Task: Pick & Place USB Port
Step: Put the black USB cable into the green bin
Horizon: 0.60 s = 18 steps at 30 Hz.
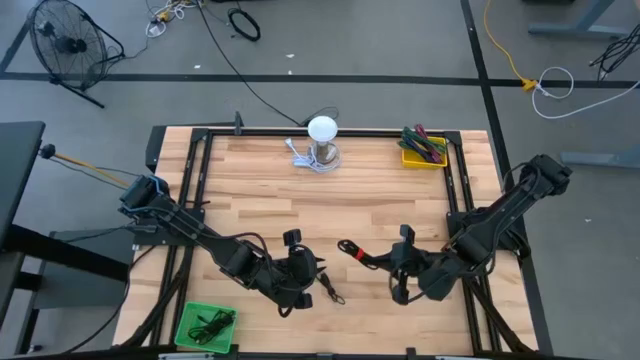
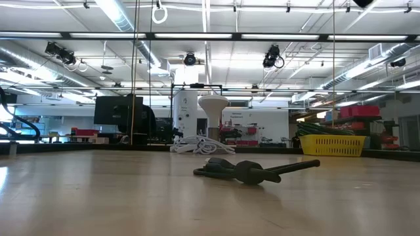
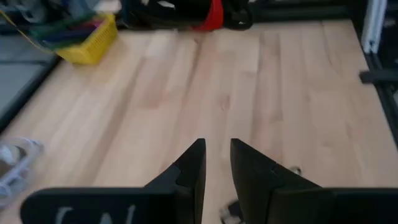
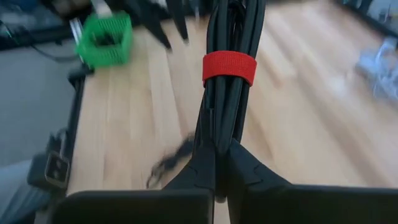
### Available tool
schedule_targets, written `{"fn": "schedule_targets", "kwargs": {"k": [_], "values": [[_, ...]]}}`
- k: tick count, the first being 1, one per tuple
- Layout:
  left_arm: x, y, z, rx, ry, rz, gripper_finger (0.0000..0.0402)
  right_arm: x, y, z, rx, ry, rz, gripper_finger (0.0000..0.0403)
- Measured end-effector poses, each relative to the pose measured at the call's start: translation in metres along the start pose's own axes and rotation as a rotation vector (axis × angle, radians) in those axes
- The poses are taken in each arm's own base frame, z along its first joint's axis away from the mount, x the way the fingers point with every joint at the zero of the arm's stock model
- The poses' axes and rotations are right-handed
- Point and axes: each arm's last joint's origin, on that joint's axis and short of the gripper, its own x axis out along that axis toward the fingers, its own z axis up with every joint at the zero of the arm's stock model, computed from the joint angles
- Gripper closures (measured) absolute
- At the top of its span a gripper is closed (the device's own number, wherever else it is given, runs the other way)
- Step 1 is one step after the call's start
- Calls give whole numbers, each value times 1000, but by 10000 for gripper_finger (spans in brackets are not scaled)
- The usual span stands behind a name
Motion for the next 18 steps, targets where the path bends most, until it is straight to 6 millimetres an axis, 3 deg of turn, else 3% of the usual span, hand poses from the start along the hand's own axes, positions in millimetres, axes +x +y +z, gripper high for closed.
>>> {"fn": "schedule_targets", "kwargs": {"k": [13,18], "values": [[-7,-8,38,58,-337,-28,323,-17,13,35,-125,-290,163,397],[-11,-12,49,83,-439,-176,323,-19,15,39,-168,-332,175,397]]}}
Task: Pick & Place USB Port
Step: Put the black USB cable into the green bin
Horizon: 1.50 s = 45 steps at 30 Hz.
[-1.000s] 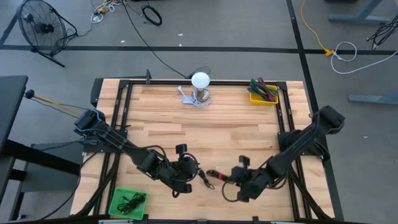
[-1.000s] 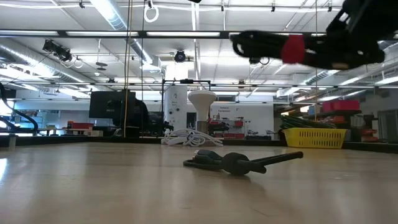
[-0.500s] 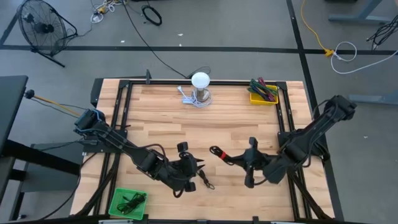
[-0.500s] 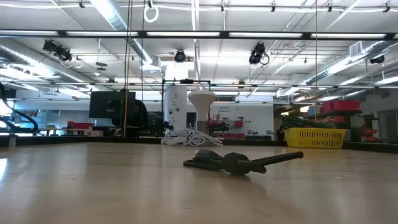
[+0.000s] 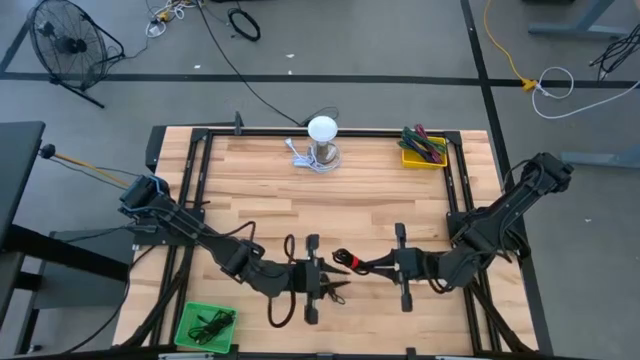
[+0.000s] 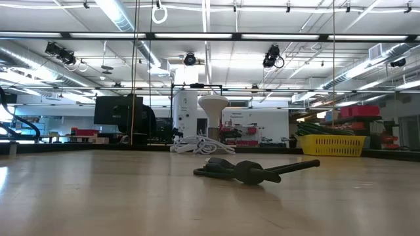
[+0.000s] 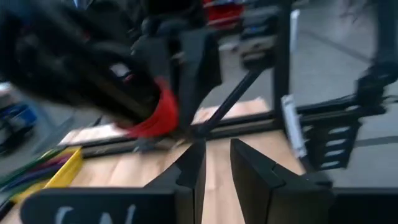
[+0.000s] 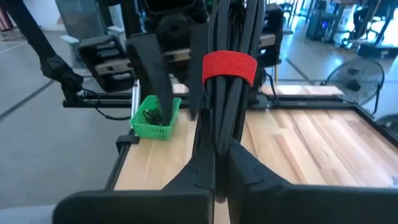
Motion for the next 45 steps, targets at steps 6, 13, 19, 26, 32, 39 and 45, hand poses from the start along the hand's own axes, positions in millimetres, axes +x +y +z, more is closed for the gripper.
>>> {"fn": "schedule_targets", "kwargs": {"k": [6,13,19,26,32,39,45], "values": [[1,4,5,-2,-47,48,324,-2,3,3,-26,-31,15,397],[6,15,7,-9,-62,135,324,-4,3,6,-46,-50,11,397],[8,19,10,-14,-92,145,324,-6,1,8,-48,-60,-15,397],[7,22,13,-2,-100,155,323,-11,-4,6,-64,-17,-40,397],[2,27,20,-6,-121,169,323,-13,-5,7,-52,-13,-26,397],[8,38,22,-73,-152,101,323,-13,-5,6,-47,-13,-40,397],[13,46,22,-87,-159,78,323,-13,-5,6,-51,-11,-42,397]]}}
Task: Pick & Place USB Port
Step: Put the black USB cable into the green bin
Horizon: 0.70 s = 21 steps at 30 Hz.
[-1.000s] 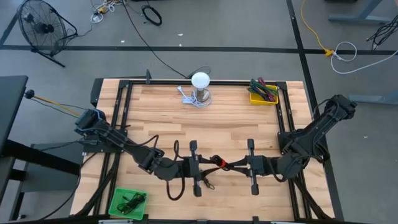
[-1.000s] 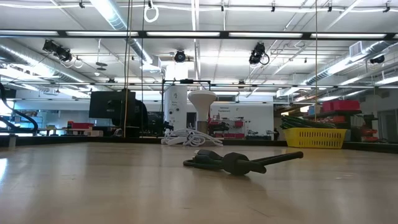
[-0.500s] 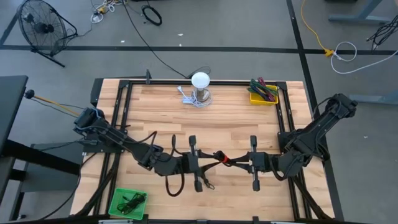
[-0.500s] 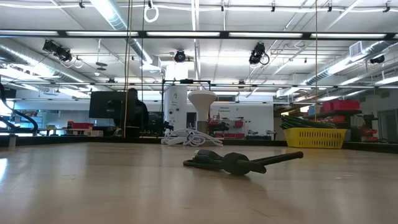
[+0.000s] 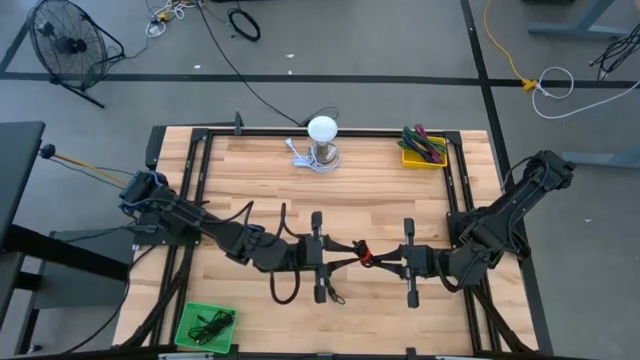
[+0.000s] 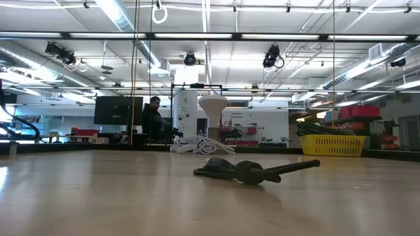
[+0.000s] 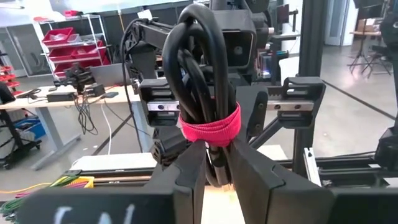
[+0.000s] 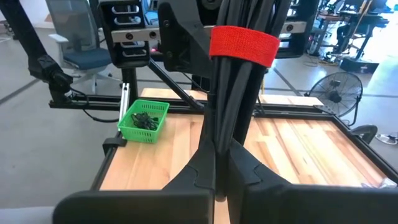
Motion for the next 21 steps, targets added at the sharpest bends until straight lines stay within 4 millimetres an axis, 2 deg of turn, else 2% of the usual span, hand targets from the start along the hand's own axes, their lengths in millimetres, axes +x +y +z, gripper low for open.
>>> {"fn": "schedule_targets", "kwargs": {"k": [5,8,14,21], "values": [[1,1,0,-1,-5,-31,311,0,0,0,-7,0,-8,397],[1,0,1,-24,-8,-79,284,0,0,-1,-13,2,-17,397],[2,2,0,-23,-2,-56,222,1,-1,0,-13,-2,-24,397],[4,6,2,-52,-22,-43,196,4,-2,-1,-5,0,-36,397]]}}
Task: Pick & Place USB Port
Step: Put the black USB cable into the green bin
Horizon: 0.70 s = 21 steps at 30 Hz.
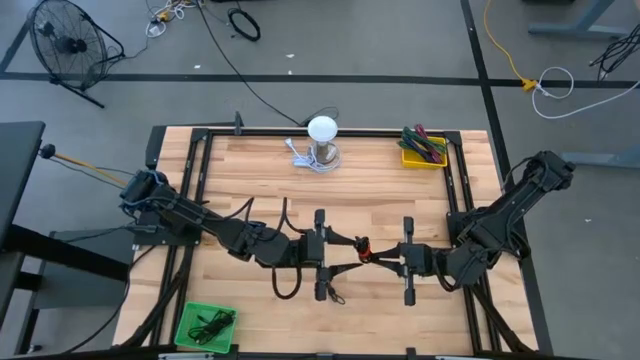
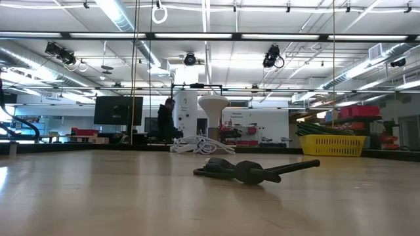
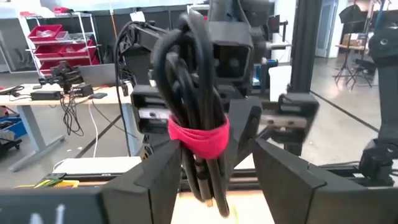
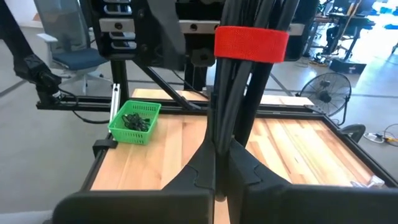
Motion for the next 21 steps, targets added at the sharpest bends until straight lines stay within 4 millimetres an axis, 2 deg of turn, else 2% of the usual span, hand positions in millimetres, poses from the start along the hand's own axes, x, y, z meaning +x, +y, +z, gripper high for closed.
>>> {"fn": "schedule_targets", "kwargs": {"k": [4,7,9,13,21], "values": [[3,7,5,-21,-46,23,200,5,3,-5,-13,20,10,397],[5,12,6,-45,-50,35,218,8,3,-6,-16,25,0,397],[6,14,4,-53,-34,10,250,9,1,-6,-15,27,-6,397],[8,18,2,-49,-11,-49,358,11,-1,-6,-18,30,-13,397],[8,17,0,-32,2,-45,360,12,-2,-7,-20,45,10,392]]}}
